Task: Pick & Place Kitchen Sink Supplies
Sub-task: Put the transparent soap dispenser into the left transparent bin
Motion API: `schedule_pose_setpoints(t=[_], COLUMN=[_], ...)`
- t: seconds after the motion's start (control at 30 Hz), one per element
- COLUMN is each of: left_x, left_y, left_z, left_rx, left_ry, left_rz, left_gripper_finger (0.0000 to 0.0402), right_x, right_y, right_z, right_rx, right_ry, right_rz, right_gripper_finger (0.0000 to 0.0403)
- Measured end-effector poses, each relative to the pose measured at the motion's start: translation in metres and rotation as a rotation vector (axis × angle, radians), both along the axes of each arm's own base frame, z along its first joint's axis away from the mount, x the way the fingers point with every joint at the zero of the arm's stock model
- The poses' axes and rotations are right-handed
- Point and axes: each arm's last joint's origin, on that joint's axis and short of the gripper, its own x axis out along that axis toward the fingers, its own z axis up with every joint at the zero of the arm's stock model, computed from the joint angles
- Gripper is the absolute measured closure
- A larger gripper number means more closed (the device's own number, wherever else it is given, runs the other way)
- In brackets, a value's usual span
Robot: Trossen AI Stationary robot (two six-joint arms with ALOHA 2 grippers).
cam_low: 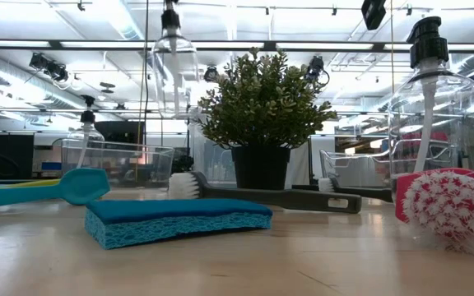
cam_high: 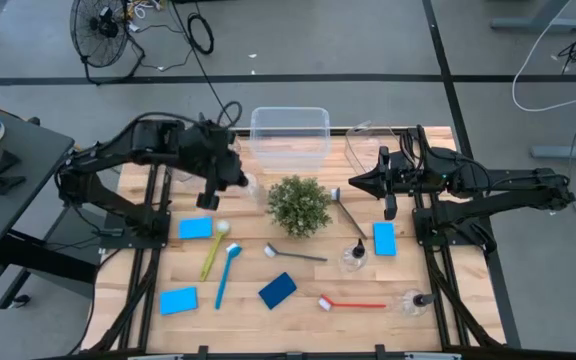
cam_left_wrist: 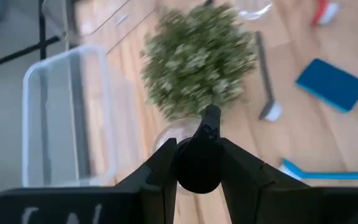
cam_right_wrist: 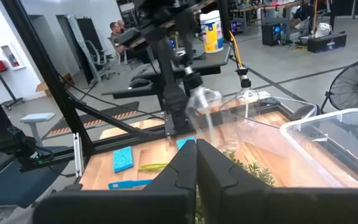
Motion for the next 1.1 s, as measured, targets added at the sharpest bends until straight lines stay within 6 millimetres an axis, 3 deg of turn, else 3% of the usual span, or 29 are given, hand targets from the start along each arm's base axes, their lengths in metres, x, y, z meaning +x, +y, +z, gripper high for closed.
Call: schedule_pose_setpoints(t=[0.5, 1.1], left_x=[-0.019, -0.057], left_y=[0.069, 0.138], left_z=[0.0, -0.002], left_rx=[0.074, -0.047], left_ry=[0.023, -0.102], left_rz=[0.372, 0.887], left_gripper_finger=[0.0299, 0.0299], right_x=[0.0, 0.0], right_y=[0.0, 0.0], right_z=[0.0, 0.0], right_rx=[0.0, -0.022], right_ry=[0.0, 0.001], right_rz=[0.001, 0.002], right_gripper_finger=[0.0394, 0.0394])
